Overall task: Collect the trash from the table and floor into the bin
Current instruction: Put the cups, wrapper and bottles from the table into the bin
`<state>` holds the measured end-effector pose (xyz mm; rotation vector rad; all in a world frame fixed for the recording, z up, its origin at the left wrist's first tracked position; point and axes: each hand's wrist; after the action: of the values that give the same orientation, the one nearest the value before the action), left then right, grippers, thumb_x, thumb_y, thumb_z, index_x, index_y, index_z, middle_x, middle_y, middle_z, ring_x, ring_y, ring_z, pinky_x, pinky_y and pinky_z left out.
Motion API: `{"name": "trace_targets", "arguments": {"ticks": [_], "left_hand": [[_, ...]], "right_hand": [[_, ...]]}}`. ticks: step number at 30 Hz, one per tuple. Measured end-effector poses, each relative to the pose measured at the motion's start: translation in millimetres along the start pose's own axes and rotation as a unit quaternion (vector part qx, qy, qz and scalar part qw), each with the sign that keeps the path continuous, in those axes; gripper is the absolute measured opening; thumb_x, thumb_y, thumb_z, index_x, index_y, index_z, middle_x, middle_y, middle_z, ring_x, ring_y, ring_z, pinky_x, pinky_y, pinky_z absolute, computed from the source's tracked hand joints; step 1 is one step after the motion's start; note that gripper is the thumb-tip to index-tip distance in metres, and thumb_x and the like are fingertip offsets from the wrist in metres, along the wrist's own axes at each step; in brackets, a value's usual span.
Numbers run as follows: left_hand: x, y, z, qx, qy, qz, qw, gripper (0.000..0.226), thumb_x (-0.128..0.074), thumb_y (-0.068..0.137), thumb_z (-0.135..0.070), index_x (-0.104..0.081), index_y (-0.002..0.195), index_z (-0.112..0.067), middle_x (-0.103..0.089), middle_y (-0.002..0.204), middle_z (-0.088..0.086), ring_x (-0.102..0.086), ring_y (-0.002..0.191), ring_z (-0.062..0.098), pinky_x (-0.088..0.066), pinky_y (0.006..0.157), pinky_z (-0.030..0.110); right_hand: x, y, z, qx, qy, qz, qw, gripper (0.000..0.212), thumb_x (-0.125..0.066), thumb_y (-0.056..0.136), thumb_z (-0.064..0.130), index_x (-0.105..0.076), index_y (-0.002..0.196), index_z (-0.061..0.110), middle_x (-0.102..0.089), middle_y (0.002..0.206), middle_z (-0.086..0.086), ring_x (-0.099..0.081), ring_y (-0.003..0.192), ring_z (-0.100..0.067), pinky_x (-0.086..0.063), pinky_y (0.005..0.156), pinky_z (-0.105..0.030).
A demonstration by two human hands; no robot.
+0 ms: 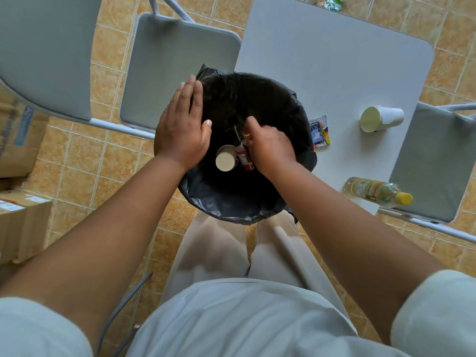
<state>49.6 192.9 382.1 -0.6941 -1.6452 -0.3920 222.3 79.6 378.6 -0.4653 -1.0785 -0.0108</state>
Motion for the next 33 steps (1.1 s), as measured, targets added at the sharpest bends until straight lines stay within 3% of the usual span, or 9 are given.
{"name": "trace_targets", "arguments": {"ticks": [4, 8, 12, 17, 21, 24, 27, 30, 33], "left_hand": [[0.3, -0.8, -0.1, -0.001, -0.002, -0.001, 1.0, 0.069, -0.037, 0.097, -0.035, -0.015, 0.156, -0.008, -0.017, 0.164, 0.013, -0.02, 0.149, 0.031, -0.023, 0.119, 0.041], [0.8, -0.3, -0.4, 0.001, -0.006, 0.003, 1.0, 0.069, -0.038, 0.097, -0.035, -0.015, 0.156, -0.009, -0.017, 0.164, 0.012, -0.02, 0.15, 0.031, -0.024, 0.119, 0.041], [1.5, -0.7, -1.2, 0.004, -0.007, 0.008, 1.0, 0.069, -0.038, 0.097, -0.035, -0.014, 0.156, -0.009, -0.016, 0.164, 0.011, -0.019, 0.15, 0.03, -0.024, 0.119, 0.042], [2.6, -0.5, -1.6, 0.003, -0.008, 0.012, 1.0, 0.069, -0.038, 0.097, -0.035, -0.013, 0.156, -0.009, -0.015, 0.164, 0.011, -0.019, 0.15, 0.03, -0.024, 0.12, 0.042], [4.5, -0.7, -4.0, 0.009, -0.006, 0.014, 1.0, 0.07, -0.039, 0.097, -0.034, -0.013, 0.157, -0.009, -0.015, 0.164, 0.011, -0.019, 0.15, 0.03, -0.024, 0.12, 0.042], [5.1, -0.7, -5.1, 0.01, -0.008, 0.008, 1.0, 0.069, -0.04, 0.097, -0.033, -0.015, 0.156, -0.008, -0.016, 0.164, 0.012, -0.02, 0.15, 0.03, -0.024, 0.119, 0.042], [4.9, -0.4, -5.0, 0.009, -0.004, 0.001, 1.0, 0.069, -0.041, 0.097, -0.032, -0.015, 0.156, -0.008, -0.017, 0.164, 0.012, -0.021, 0.149, 0.031, -0.023, 0.12, 0.041], [3.5, -0.8, -5.3, 0.007, -0.006, -0.009, 1.0, 0.069, -0.042, 0.097, -0.031, -0.015, 0.156, -0.008, -0.017, 0.164, 0.012, -0.021, 0.149, 0.031, -0.021, 0.12, 0.04], [0.1, -0.4, -2.6, 0.0, -0.003, -0.022, 1.0, 0.069, -0.04, 0.097, -0.032, -0.014, 0.156, -0.008, -0.017, 0.164, 0.013, -0.021, 0.149, 0.031, -0.02, 0.12, 0.039]], "right_hand": [[-10.5, 9.1, -4.7, -0.048, -0.003, 0.065, 0.997, 0.04, -0.052, 0.092, 0.002, -0.045, 0.129, 0.016, -0.053, 0.088, -0.014, -0.058, 0.077, -0.033, -0.045, 0.061, -0.038], [-7.4, 7.0, -4.9, -0.033, -0.015, 0.048, 0.998, 0.034, -0.053, 0.095, 0.005, -0.051, 0.128, 0.011, -0.058, 0.095, -0.016, -0.062, 0.085, -0.038, -0.045, 0.061, -0.039], [7.1, -9.6, -6.8, 0.042, 0.023, -0.043, 0.998, 0.039, -0.051, 0.102, 0.02, -0.052, 0.139, 0.009, -0.064, 0.113, -0.017, -0.062, 0.097, -0.036, -0.055, 0.077, -0.046], [42.6, -26.3, -15.0, 0.107, 0.131, -0.216, 0.962, 0.032, -0.059, 0.097, 0.009, -0.064, 0.126, -0.002, -0.067, 0.12, -0.017, -0.065, 0.111, -0.029, -0.053, 0.098, -0.035], [68.1, -23.7, -44.5, 0.087, 0.155, -0.359, 0.916, 0.025, -0.062, 0.093, 0.003, -0.068, 0.115, -0.004, -0.069, 0.108, -0.018, -0.069, 0.097, -0.028, -0.056, 0.089, -0.032], [70.3, -10.7, -79.2, 0.056, 0.152, -0.388, 0.907, 0.023, -0.059, 0.094, 0.004, -0.068, 0.113, -0.003, -0.068, 0.105, -0.019, -0.069, 0.093, -0.024, -0.058, 0.082, -0.033], [53.4, 6.4, -117.2, -0.002, 0.145, -0.328, 0.934, 0.026, -0.055, 0.095, 0.008, -0.067, 0.116, -0.002, -0.067, 0.107, -0.021, -0.068, 0.092, -0.03, -0.056, 0.084, -0.04], [22.4, 23.6, -154.2, -0.073, 0.08, -0.166, 0.98, 0.033, -0.054, 0.096, 0.011, -0.063, 0.126, 0.0, -0.063, 0.12, -0.023, -0.062, 0.106, -0.039, -0.048, 0.094, -0.044], [-7.9, 37.3, -180.1, -0.095, -0.015, -0.002, 0.995, 0.035, -0.053, 0.096, 0.009, -0.058, 0.129, 0.0, -0.057, 0.127, -0.024, -0.053, 0.117, -0.042, -0.047, 0.094, -0.045]]}}
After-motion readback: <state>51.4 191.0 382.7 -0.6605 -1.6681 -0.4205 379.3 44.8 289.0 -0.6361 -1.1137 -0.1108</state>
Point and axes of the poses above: each hand's wrist, its own y-axis towards the middle knuckle, its own x-axis out of the back of the hand, z = x × y
